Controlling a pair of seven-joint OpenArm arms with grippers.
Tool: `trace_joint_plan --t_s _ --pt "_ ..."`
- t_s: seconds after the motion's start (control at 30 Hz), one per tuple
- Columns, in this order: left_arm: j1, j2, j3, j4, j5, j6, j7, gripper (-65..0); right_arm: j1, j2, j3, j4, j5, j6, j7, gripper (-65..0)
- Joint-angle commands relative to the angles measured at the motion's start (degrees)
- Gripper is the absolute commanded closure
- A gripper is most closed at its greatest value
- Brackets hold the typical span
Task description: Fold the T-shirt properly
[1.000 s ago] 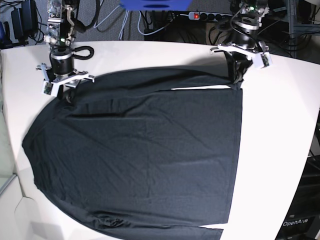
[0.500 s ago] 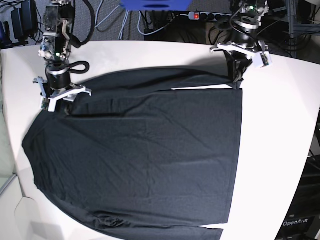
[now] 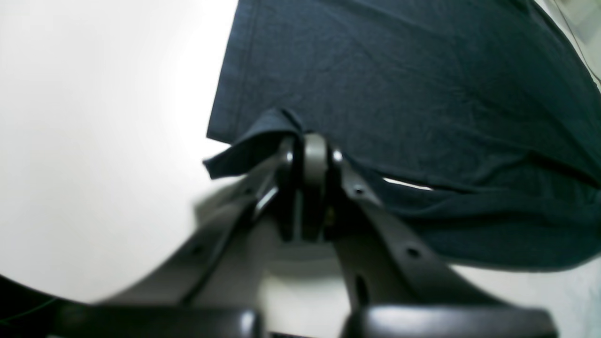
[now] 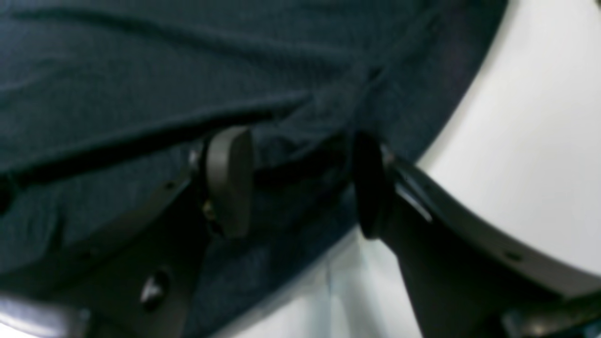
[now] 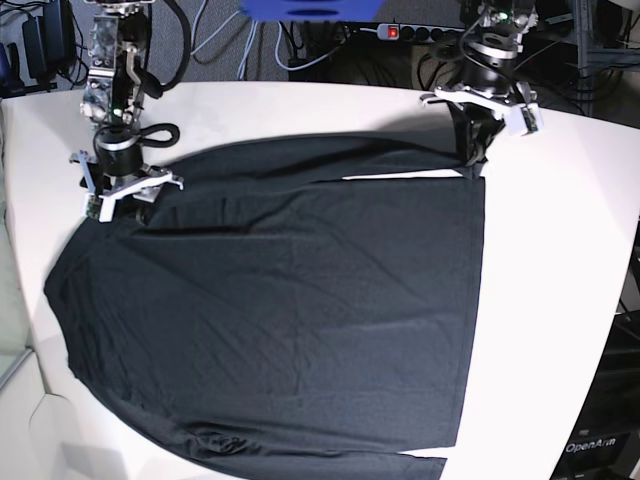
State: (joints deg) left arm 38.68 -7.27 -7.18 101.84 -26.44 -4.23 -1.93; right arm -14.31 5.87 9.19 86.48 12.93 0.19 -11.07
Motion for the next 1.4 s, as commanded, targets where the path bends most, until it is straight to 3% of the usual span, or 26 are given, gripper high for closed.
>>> trace_joint_plan --t_s 0.0,0.73,1.2,1.37 --pt "0.40 -0.16 -0.07 0.97 -0.07 -0.39 -1.63 0.0 0.28 0.51 0.26 1.22 0.04 -0.14 1.53 -34.2" --pt "0.31 -0.16 -0.07 1.06 -0.07 -0.39 -1.63 0.0 2.31 0.51 0.35 -1.60 0.04 -0.14 1.36 -32.9" --pt "0.49 -0.16 -0.07 1.15 -0.07 -0.39 -1.63 0.0 2.13 0.42 0.35 -1.60 0.04 -0.14 1.36 -2.1" --pt "0.58 -0.16 -0.07 1.23 -0.07 -0.39 -1.63 0.0 2.04 0.51 0.35 -1.51 0.04 -0.14 1.36 -0.4"
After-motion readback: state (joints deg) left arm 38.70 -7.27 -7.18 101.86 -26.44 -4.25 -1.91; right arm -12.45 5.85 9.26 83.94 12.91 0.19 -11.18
